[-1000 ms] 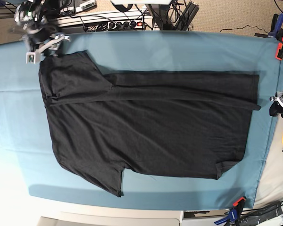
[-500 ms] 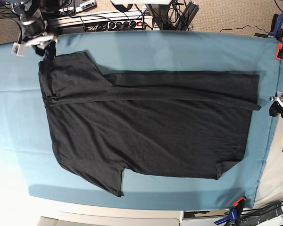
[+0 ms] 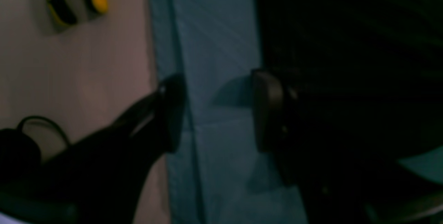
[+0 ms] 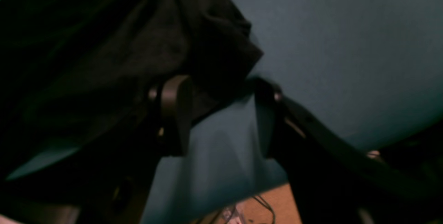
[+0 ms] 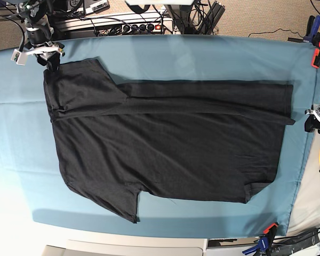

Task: Fold the T-shirt properly
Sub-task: 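Move the right gripper to the shirt's folded sleeve edge and grasp it, then drag the grasped sleeve edge with the right gripper toward the shirt's center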

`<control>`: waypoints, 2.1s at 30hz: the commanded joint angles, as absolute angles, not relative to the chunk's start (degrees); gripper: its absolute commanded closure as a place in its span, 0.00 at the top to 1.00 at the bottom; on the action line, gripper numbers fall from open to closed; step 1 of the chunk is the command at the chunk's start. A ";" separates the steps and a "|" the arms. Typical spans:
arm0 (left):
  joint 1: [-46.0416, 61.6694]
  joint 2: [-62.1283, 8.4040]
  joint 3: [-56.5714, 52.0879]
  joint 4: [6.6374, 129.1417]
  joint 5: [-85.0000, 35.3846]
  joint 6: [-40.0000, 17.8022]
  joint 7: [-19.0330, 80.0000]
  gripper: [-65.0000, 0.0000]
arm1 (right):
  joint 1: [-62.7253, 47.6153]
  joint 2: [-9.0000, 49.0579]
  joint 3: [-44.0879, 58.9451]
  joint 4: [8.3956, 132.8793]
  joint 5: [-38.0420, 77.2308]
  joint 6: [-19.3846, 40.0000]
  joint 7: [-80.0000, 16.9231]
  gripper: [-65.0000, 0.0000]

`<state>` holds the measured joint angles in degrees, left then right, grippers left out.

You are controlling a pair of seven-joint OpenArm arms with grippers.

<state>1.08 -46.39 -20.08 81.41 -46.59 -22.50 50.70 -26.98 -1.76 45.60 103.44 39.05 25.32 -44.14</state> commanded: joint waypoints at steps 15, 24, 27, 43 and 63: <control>0.16 -48.12 -20.93 82.19 -47.11 -22.52 49.58 0.50 | -23.05 0.14 46.24 91.11 47.99 28.73 -48.03 0.45; 0.14 -48.12 -20.93 82.19 -46.26 -22.52 49.52 0.50 | -24.67 0.14 46.24 91.11 50.13 29.19 -49.54 0.45; 0.16 -48.12 -20.93 82.19 -46.28 -22.52 49.54 0.50 | -24.95 0.12 46.22 91.11 50.39 29.32 -49.95 0.45; 0.14 -48.12 -20.93 82.19 -46.28 -22.52 49.47 0.50 | -24.43 0.16 46.17 91.11 56.23 40.00 -51.11 0.00; 0.14 -48.12 -20.93 82.19 -46.00 -22.50 49.08 0.50 | -13.93 0.10 31.99 91.11 58.48 40.00 -52.69 0.00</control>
<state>1.08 -46.39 -20.08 81.41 -45.63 -22.50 50.50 -14.41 -0.34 31.70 90.26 57.34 39.29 -53.84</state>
